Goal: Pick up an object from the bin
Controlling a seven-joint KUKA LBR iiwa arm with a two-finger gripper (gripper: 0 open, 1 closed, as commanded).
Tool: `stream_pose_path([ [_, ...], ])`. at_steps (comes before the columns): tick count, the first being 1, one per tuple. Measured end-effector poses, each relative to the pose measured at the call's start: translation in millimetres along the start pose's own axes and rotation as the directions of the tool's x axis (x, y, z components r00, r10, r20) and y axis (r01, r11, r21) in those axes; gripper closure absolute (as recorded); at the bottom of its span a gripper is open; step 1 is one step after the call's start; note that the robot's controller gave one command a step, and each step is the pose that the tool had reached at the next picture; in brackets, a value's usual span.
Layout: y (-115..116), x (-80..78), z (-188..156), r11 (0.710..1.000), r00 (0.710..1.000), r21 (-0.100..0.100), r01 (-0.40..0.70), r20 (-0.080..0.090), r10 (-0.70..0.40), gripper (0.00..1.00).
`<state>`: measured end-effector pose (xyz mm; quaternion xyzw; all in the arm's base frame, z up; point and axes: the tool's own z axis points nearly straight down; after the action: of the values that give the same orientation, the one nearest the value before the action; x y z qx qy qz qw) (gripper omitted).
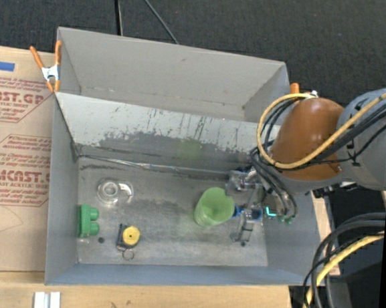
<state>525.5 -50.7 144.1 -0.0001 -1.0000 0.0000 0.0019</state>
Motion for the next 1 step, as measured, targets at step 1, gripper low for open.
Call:
stream_pose_path([
  [1, 1.9, -23.7, 46.4, 0.959, 0.959, -0.002, -0.282, 0.027, 0.282, 0.0],
])
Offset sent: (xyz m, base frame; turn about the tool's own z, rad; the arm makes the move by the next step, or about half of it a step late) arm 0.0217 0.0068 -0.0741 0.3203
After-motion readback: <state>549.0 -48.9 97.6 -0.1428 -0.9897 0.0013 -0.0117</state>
